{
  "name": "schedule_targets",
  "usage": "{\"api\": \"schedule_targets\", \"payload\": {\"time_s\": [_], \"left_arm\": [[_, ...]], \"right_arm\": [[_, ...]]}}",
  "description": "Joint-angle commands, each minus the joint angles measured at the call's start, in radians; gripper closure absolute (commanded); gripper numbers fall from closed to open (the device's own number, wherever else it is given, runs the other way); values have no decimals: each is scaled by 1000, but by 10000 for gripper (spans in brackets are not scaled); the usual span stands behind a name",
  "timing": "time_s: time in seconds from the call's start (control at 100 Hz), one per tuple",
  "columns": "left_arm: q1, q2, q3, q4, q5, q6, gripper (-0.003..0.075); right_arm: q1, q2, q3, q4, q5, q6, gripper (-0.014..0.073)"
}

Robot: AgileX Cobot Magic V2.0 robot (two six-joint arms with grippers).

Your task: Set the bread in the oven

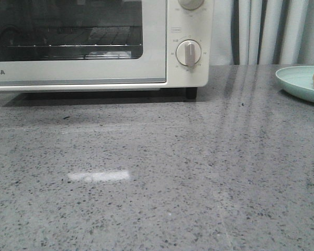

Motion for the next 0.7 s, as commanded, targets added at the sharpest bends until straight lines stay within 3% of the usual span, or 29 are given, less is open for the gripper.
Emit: {"api": "schedule_targets", "payload": {"time_s": [0.0,0.28,0.47,0.69], "left_arm": [[-9,23,-42,-25,-24,3,741],[-9,45,-27,-20,17,3,741],[-10,-4,-8,-5,237,-1,742],[-10,-128,189,-7,286,-38,742]], "right_arm": [[2,11,-34,-9,-57,-11,652],[2,16,-34,-9,-43,-11,652],[2,16,-37,34,-80,-11,652],[2,16,-38,63,-110,-11,652]]}}
